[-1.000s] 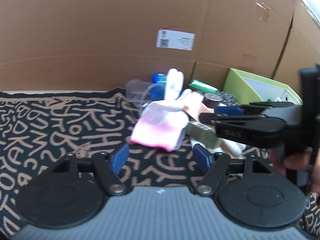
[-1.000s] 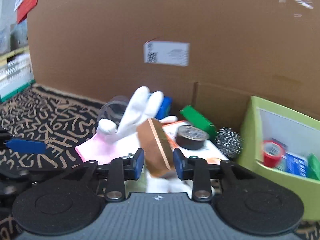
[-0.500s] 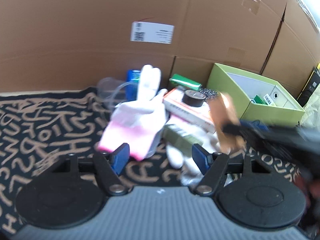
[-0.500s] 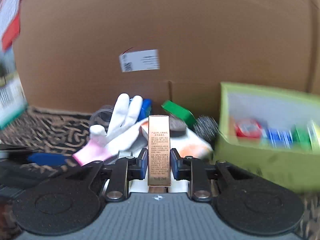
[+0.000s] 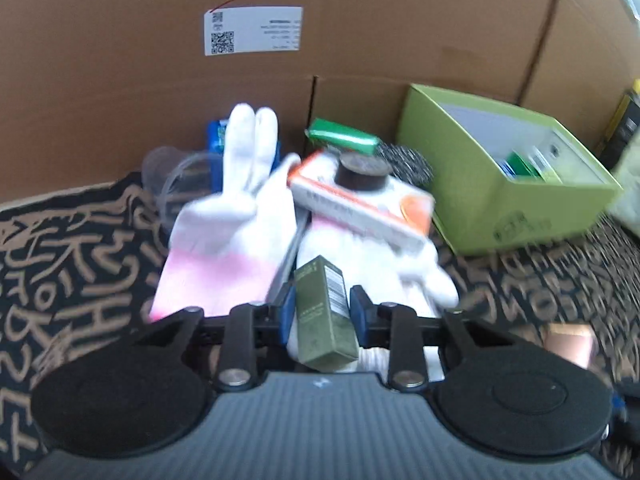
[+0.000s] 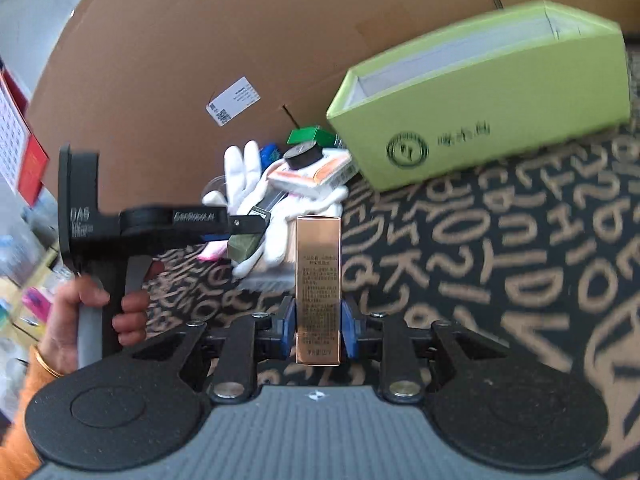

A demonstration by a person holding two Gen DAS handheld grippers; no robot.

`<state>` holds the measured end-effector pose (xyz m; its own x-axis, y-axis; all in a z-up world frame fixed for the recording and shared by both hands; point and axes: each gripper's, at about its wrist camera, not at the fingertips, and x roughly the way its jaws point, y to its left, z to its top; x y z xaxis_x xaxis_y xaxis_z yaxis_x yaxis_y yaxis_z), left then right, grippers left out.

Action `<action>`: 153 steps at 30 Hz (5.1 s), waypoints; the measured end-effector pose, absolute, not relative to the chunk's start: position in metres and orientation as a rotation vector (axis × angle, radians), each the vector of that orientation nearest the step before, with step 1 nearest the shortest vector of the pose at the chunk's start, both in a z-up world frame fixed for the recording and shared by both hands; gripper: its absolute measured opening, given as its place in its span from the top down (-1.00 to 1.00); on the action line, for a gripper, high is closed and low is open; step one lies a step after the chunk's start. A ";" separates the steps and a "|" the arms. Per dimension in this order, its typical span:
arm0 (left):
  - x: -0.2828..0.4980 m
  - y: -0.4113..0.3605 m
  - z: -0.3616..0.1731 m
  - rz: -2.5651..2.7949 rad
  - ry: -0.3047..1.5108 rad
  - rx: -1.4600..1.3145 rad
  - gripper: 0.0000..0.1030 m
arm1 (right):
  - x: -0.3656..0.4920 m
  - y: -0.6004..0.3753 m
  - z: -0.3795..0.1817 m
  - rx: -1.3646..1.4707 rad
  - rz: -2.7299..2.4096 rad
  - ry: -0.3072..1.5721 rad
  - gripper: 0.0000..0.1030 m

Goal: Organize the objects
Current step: 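Grasp the copper box with the right tool while the left grasps the olive box, then carry the copper and olive boxes into the lime-green box, then open both tools and return to the pile, grasp the black tape roll with the right tool, then grasp the pink-white glove with the left tool while the right holds the tape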

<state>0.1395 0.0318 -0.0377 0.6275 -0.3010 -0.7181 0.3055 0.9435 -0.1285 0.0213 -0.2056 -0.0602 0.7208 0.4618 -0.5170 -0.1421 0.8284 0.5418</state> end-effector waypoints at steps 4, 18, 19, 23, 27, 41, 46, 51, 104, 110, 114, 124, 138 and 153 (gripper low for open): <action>0.096 0.048 -0.036 -0.403 0.844 0.026 0.44 | 0.008 -0.210 -0.059 0.458 0.270 0.673 0.38; 0.078 0.048 -0.048 -0.359 0.814 0.100 0.19 | 0.014 -0.174 -0.059 0.151 0.025 0.644 -0.22; 0.078 0.048 -0.049 -0.363 0.822 0.092 0.20 | 0.013 -0.174 -0.059 0.159 0.035 0.649 -0.21; 0.078 0.049 -0.053 -0.335 0.809 0.109 0.04 | 0.017 -0.163 -0.062 0.111 0.021 0.658 -0.06; 0.075 0.046 -0.054 -0.344 0.792 0.143 0.35 | 0.018 -0.156 -0.065 0.057 0.011 0.648 0.31; 0.059 -0.004 0.023 -0.632 0.690 0.062 0.57 | -0.004 -0.195 -0.022 0.256 0.077 0.533 0.32; 0.083 -0.050 0.062 -0.697 0.620 0.075 0.57 | 0.006 -0.216 0.009 0.220 0.038 0.445 0.32; 0.128 -0.098 0.084 -0.699 0.606 0.068 0.57 | 0.035 -0.237 0.033 0.161 -0.039 0.377 0.32; 0.067 0.078 -0.018 -0.239 0.701 -0.091 -1.00 | 0.053 -0.154 -0.035 0.055 0.226 0.485 -0.55; 0.077 0.100 -0.013 -0.234 0.655 -0.066 -1.00 | 0.087 -0.125 -0.033 0.037 0.262 0.513 -0.33; 0.105 0.099 -0.009 -0.277 0.626 0.006 -1.00 | 0.118 -0.108 -0.030 0.014 0.256 0.526 -0.23; 0.179 0.084 -0.029 -0.300 0.647 0.094 -0.45 | 0.193 -0.075 -0.036 -0.148 0.133 0.543 -0.19; 0.158 0.091 -0.040 -0.373 0.725 0.049 0.89 | 0.183 -0.080 -0.040 -0.124 0.215 0.574 0.03; 0.138 0.101 -0.041 -0.278 0.677 0.051 -0.40 | 0.053 -0.107 -0.058 -0.052 0.265 0.591 0.02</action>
<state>0.1381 0.1008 -0.0408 0.7443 -0.2368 -0.6244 0.2700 0.9619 -0.0430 0.0533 -0.1068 -0.0581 0.7972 0.2323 -0.5572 -0.2617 0.9647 0.0278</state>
